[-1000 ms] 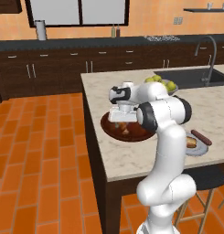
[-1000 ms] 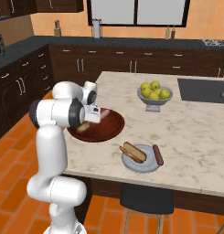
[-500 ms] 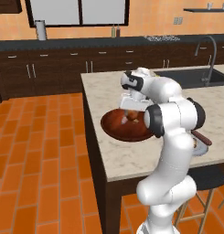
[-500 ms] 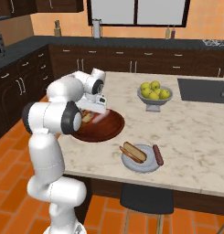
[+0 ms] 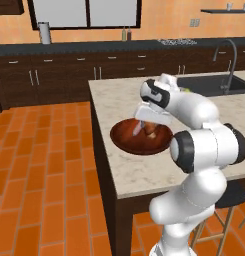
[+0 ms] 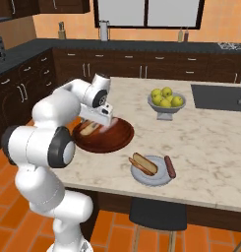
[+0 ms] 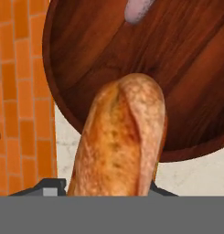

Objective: Place one bun and one sausage from the bowl on each plate.

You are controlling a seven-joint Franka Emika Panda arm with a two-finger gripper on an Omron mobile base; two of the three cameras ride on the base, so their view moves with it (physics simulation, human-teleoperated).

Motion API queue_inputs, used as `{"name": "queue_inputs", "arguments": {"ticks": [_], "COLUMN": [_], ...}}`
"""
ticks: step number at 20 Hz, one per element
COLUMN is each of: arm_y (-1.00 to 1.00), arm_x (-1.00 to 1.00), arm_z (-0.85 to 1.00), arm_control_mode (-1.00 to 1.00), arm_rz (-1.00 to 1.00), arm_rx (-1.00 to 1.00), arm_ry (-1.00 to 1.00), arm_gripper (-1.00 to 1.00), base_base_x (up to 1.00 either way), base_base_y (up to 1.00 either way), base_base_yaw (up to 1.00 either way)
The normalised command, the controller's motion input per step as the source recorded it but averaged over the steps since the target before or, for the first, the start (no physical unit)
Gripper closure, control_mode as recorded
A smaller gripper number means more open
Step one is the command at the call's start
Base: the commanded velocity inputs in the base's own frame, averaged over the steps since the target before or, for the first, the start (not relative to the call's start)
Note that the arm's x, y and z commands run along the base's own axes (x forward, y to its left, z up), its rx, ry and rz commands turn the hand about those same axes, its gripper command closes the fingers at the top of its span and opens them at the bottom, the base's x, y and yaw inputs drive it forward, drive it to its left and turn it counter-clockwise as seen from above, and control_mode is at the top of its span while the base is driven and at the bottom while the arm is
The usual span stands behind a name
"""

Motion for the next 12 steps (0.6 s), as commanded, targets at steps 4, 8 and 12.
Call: {"name": "queue_inputs", "arguments": {"ticks": [4, 8, 12], "arm_y": [-0.01, 0.0, 0.0], "arm_x": [0.01, 0.0, 0.0], "arm_z": [0.09, 0.0, 0.0], "arm_control_mode": [1.0, 1.0, 1.0], "arm_rz": [-0.07, 0.0, 0.0], "arm_rx": [0.0, 0.0, 0.0], "arm_ry": [0.02, 0.0, 0.0], "arm_gripper": [1.0, 1.0, 1.0], "base_base_x": [0.0, -0.01, -0.26], "base_base_y": [-0.06, -0.5, -0.69], "base_base_yaw": [-0.02, -0.05, -0.05]}}
